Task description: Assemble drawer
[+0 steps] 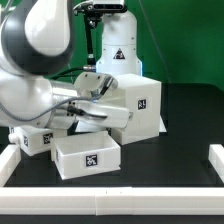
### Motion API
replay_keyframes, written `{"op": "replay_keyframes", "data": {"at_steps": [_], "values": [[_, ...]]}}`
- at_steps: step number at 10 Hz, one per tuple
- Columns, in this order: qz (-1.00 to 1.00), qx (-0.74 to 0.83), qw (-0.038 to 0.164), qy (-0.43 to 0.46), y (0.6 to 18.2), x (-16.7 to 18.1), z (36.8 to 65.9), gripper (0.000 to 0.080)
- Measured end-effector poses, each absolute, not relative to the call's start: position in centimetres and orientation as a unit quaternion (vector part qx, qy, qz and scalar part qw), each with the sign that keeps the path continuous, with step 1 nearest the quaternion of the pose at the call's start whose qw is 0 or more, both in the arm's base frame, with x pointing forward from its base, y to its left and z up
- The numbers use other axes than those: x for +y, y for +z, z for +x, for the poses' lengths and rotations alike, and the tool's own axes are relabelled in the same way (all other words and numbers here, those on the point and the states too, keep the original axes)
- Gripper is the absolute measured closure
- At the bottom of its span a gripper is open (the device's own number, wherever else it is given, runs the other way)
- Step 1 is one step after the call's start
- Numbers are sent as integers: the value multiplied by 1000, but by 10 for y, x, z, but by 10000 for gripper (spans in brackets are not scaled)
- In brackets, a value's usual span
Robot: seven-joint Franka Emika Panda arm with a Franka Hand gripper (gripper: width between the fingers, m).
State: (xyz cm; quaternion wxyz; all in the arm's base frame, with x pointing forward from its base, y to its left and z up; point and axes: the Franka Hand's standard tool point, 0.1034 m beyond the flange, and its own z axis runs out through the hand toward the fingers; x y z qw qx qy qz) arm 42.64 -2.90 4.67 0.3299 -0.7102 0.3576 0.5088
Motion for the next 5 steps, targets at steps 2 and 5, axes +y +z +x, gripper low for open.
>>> {"op": "replay_keyframes", "data": {"at_steps": [2,5], "values": [[-692,352,331,536,46,-26,423,151],[-692,351,330,537,46,-26,422,151]]}}
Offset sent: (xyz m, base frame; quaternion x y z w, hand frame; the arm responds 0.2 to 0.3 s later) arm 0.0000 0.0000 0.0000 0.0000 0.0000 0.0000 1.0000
